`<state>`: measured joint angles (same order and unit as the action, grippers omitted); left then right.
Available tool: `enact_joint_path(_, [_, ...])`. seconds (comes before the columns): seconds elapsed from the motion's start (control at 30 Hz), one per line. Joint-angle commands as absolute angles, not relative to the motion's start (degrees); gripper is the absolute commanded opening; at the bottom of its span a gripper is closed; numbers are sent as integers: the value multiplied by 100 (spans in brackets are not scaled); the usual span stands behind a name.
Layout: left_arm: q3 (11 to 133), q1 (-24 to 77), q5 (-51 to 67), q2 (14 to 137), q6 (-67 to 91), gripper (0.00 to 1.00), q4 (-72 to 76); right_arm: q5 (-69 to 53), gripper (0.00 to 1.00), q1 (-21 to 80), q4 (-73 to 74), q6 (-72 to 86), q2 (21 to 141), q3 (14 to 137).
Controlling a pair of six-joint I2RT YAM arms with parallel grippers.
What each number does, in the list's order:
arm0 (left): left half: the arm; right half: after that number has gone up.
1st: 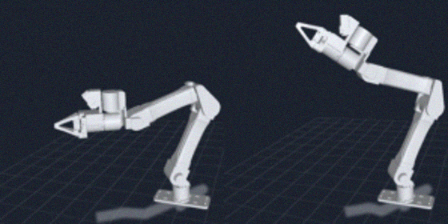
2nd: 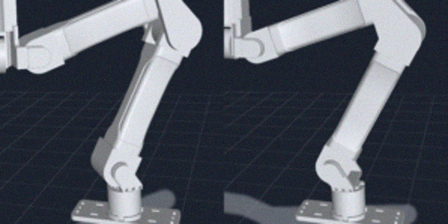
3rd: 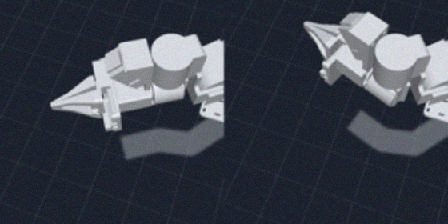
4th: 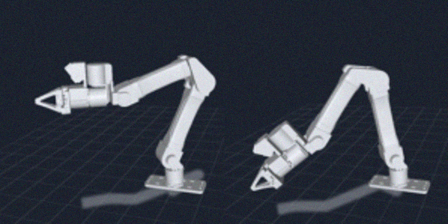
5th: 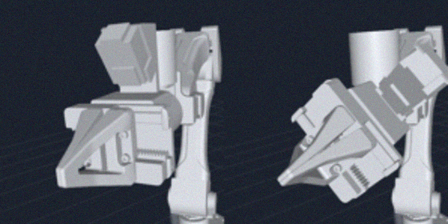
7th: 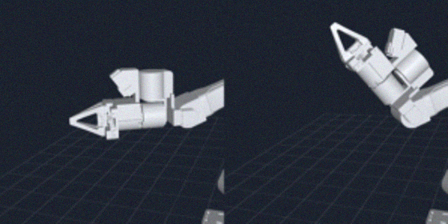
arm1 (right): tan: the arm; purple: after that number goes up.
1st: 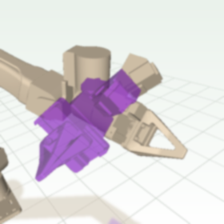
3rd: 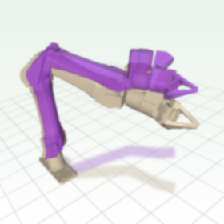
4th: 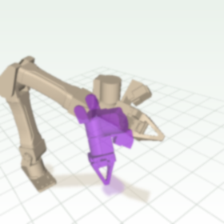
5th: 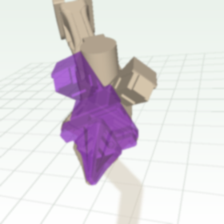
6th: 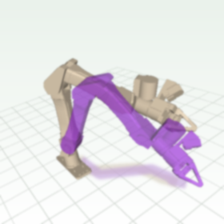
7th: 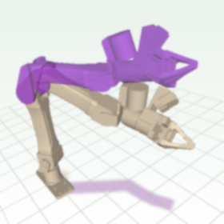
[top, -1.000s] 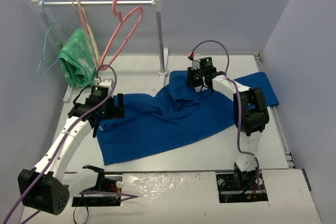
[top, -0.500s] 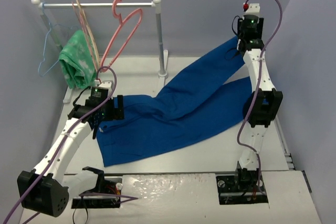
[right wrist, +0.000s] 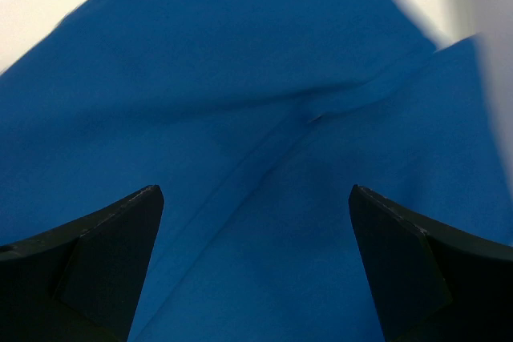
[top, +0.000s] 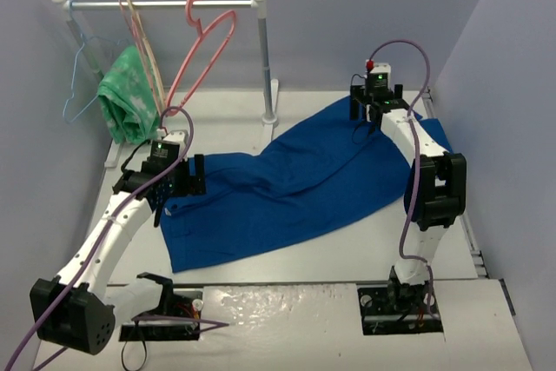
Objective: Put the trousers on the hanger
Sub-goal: Flatten out the trousers at the center of the board.
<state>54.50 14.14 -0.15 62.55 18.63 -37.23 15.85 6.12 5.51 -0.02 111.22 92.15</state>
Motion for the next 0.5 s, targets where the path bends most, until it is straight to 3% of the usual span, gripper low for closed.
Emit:
enact_joint_path(0.0, [5577, 1378, -79, 6328, 1890, 83, -3575, 746, 98, 1176, -524, 1351, 10045, 7525])
enact_joint_path(0.23, [5508, 1415, -37, 6302, 2134, 83, -3568, 800, 100, 1647, -1267, 2616, 9752, 5539])
enact_joint_path(0.37, [5411, 1448, -3, 6192, 2279, 83, -3592, 521, 100, 1385, -1368, 3550, 9687, 4624])
enact_joint_path(0.47, [5397, 1450, 0, 6092, 2346, 83, -3682, -396, 100, 805, -1493, 4248, 9764, 4031])
